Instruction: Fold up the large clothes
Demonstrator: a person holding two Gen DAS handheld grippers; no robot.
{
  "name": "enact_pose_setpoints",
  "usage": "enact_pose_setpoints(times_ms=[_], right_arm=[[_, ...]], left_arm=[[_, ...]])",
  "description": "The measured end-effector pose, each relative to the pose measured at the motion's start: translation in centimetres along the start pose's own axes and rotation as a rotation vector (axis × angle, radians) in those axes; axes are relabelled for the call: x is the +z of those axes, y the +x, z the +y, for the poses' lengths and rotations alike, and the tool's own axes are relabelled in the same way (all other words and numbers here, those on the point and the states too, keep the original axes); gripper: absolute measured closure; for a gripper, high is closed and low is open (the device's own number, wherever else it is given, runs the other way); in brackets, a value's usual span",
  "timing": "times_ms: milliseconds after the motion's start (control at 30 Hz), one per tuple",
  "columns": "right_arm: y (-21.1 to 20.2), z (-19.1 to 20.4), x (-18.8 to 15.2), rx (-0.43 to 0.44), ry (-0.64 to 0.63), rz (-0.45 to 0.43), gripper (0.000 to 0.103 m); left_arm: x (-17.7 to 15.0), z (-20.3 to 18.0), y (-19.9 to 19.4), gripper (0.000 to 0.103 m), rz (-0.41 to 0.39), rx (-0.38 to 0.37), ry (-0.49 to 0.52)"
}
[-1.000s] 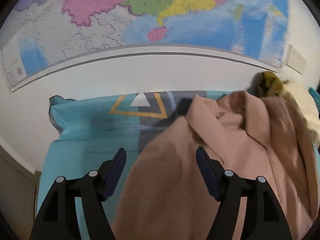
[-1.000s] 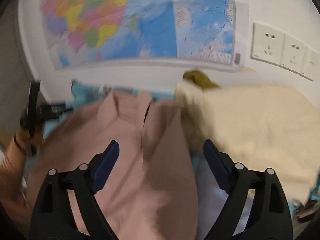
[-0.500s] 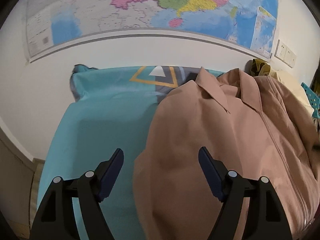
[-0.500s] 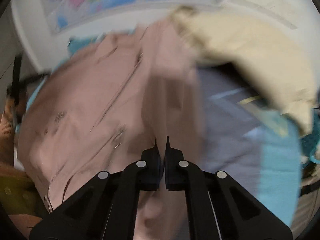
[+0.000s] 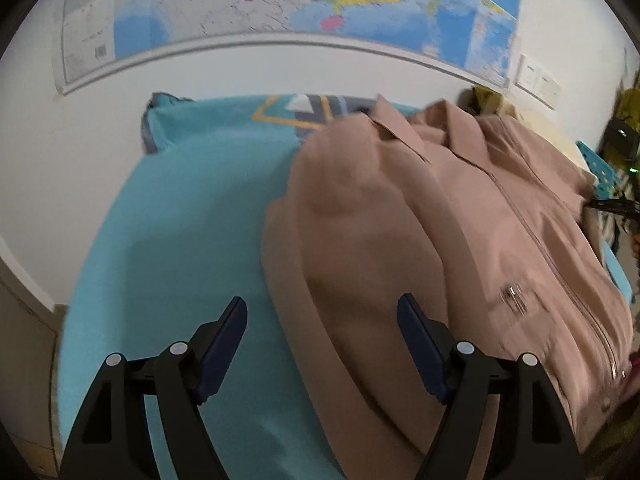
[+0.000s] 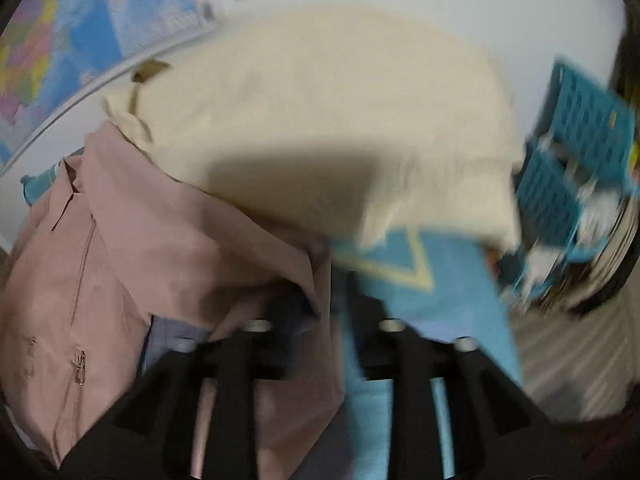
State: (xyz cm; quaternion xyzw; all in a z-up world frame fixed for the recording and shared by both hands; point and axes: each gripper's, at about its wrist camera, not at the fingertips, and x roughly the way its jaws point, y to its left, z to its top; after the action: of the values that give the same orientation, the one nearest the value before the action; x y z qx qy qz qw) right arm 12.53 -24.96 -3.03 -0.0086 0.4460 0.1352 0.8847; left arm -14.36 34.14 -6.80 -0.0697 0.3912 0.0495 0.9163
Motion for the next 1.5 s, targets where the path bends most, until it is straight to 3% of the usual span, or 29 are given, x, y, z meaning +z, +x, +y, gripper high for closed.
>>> enact_pose_setpoints(times_ms=[167,267,333,367,400,500,667,700,767,800,867,900,933,967,1033,1133,1200,1300,1367,1433,1500], right_arm=[[-3.7,0.9,-1.1,0.057,0.017,-0.126,0.046],[-6.8,3.5,-2.4,0.168,-0.068,-0.211,0.041],[-7.6,5.9,-3.4,0.257,-0.134,-0.217,0.036],[-7.3,7.0,-4.0,0.305,-0.168,-0.2,0.036],[-7.0,7.9,-4.4,0.317,-0.185,-0.182,0.036],[-4.5,9.4,-5.9,0.344,-0.234,-0.102,0.039],[-1.4,9.0,-7.3,0.321,-0.226,-0.002,0.046],[-1.2,8.8,-7.3,0.303,-0.232,0.0,0.046],[-1.1,8.2,-7.7,0.259,-0.24,0.0,0.046],[-1.0,7.8,-7.6,0.233,-0.25,0.001,0.046],[-1.0,7.3,-7.8,0.168,-0.265,0.0,0.049],[-1.0,7.0,-7.9,0.139,-0.269,0.004,0.05],[-1.0,6.6,-8.0,0.132,-0.266,0.005,0.05],[-1.1,5.9,-8.0,0.126,-0.252,0.0,0.05],[-1.2,5.2,-8.2,0.124,-0.234,0.0,0.05],[-1.9,4.4,-8.4,0.116,-0.214,-0.002,0.049],[-2.6,3.9,-8.6,0.126,-0.205,-0.014,0.047],[-3.4,4.1,-9.0,0.167,-0.193,-0.038,0.044],[-4.1,4.4,-9.4,0.193,-0.206,-0.053,0.041],[-4.3,5.6,-9.7,0.217,-0.231,-0.055,0.034],[-4.3,6.7,-10.4,0.224,-0.272,-0.048,0.031]], left_arm=[[-1.7,-2.1,-0.7,0.026,0.011,-0.035,0.083],[-2.2,-3.0,0.5,0.031,0.066,-0.037,0.095],[-2.4,-3.1,1.2,0.069,0.082,-0.048,0.089],[-2.3,-3.0,1.3,0.079,0.074,-0.041,0.069],[-2.0,-2.7,1.2,0.097,0.067,-0.028,0.047],[-0.8,-1.6,-0.4,0.1,0.037,0.0,-0.01],[3.6,-0.2,-5.5,0.101,-0.062,0.19,0.038],[4.6,-0.1,-6.5,0.101,-0.094,0.272,0.058],[6.2,0.2,-7.5,0.101,-0.124,0.513,0.122],[6.8,0.8,-7.6,0.098,-0.119,0.55,0.111],[6.8,1.5,-7.0,0.094,-0.086,0.506,0.087],[6.4,1.6,-6.4,0.077,-0.06,0.471,0.082],[5.8,1.4,-5.6,0.052,-0.028,0.424,0.074],[4.8,0.9,-4.7,0.046,0.0,0.354,0.069],[2.7,0.2,-3.7,0.044,0.009,0.242,0.049],[0.4,0.1,-3.4,0.033,0.021,0.17,-0.011],[-1.4,0.0,-3.3,0.031,0.042,0.132,-0.075],[-2.9,-0.6,-2.2,0.032,0.079,0.09,-0.107],[-3.1,-1.0,-0.9,0.043,0.102,0.066,-0.114],[-3.0,-1.4,0.2,0.085,0.116,0.071,-0.114],[-2.4,-1.6,0.1,0.098,0.104,0.145,-0.094]])
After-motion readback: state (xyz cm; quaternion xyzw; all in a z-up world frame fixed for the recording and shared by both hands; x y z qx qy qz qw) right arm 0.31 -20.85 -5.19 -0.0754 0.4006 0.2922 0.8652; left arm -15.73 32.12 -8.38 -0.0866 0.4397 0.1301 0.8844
